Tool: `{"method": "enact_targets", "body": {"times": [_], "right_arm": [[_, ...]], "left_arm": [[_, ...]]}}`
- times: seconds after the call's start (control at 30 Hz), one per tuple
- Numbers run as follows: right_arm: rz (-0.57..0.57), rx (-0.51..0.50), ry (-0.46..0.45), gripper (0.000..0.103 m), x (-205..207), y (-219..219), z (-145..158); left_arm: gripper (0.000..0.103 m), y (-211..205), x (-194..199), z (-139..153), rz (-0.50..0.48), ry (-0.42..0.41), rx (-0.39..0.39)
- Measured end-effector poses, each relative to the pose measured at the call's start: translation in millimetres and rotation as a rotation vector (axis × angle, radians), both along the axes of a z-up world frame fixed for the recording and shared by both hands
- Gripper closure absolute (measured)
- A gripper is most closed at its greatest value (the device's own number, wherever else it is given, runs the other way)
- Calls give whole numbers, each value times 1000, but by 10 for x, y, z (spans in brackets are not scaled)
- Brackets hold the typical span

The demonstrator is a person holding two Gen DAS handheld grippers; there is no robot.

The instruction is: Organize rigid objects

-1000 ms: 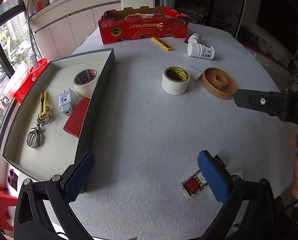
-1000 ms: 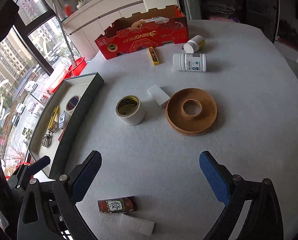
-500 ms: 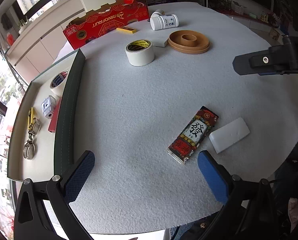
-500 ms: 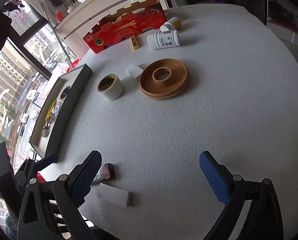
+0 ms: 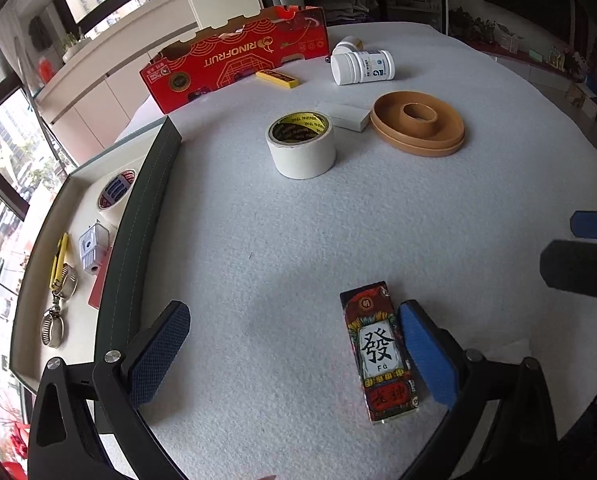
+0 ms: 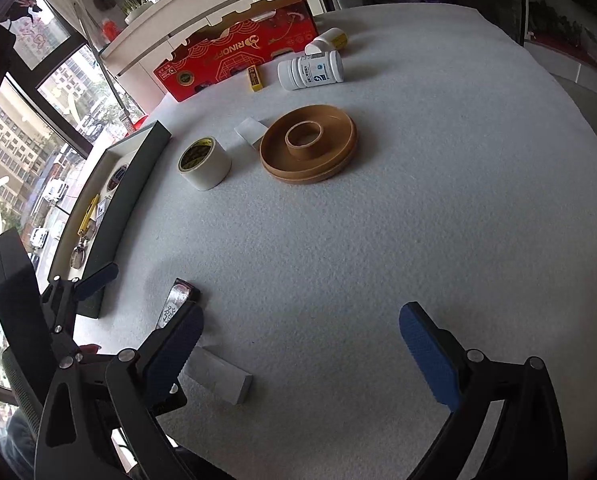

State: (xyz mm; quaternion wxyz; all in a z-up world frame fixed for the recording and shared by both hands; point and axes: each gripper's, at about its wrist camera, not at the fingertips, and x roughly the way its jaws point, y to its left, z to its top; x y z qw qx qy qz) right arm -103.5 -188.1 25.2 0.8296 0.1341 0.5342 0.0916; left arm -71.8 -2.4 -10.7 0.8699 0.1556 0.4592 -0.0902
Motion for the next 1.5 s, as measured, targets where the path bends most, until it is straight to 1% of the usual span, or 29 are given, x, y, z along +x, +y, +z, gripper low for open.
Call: {"method": "enact_targets", "body": {"times": [0.13, 0.27, 0.37, 0.43, 0.5, 0.57, 0.67, 0.7, 0.73, 0.77, 0.83, 0.9, 0.93, 0.97, 1.0, 1.07, 1.17, 1.3, 1.37, 1.43, 1.5], "right_arm": [[56, 6, 15, 4, -65, 39, -47], [156, -46, 8, 4, -180, 208, -101], [247, -86, -25, 4, -265, 369, -120], [297, -141, -59, 4, -313, 467, -123], [356, -172, -93, 4, -364, 560, -114], [419, -197, -134, 4, -419, 650, -96], [510, -246, -165, 4, -441, 813, -123], [537, -258, -166, 7, -440, 861, -144], [568, -264, -160, 12, -435, 911, -168], [594, -263, -162, 24, -428, 967, -182], [625, -257, -159, 31, -400, 1036, -178], [642, -265, -146, 40, -368, 1079, -172], [638, -271, -141, 42, -323, 1077, -174], [625, -280, -138, 51, -309, 1063, -166], [606, -288, -133, 62, -288, 1028, -160], [549, -297, -111, 72, -232, 935, -156], [419, -327, -72, 73, -122, 690, -149], [239, -296, -22, 73, 11, 233, -152], [195, -260, -7, 73, 31, 89, -145], [179, -230, -3, 73, 31, 43, -138], [183, -259, -7, 73, 26, 80, -134]], "left_arm": [[0, 67, 94, -12, 46, 56, -39], [0, 80, -13, -19, 68, 70, -48], [0, 141, -52, -41, 103, 87, -91], [0, 179, -46, -54, 116, 101, -118], [0, 210, -31, -55, 125, 120, -128], [0, 248, -36, -52, 134, 119, -126], [0, 310, -48, -59, 136, 121, -147], [0, 331, -42, -64, 140, 127, -156], [0, 348, -43, -66, 141, 128, -163], [0, 356, -46, -65, 139, 124, -160], [0, 359, -47, -65, 131, 121, -162], [0, 358, -42, -65, 128, 121, -161], [0, 357, -36, -65, 130, 123, -162], [0, 354, -32, -65, 133, 125, -161], [0, 348, -32, -64, 137, 125, -161], [0, 314, -32, -63, 139, 126, -160], [0, 197, -44, -60, 114, 132, -161], [0, -32, -86, -62, 77, 125, -163], [0, -106, -112, -64, 80, 109, -169], [0, -120, -127, -64, 97, 92, -175], [0, -115, -134, -64, 100, 85, -178]]}}
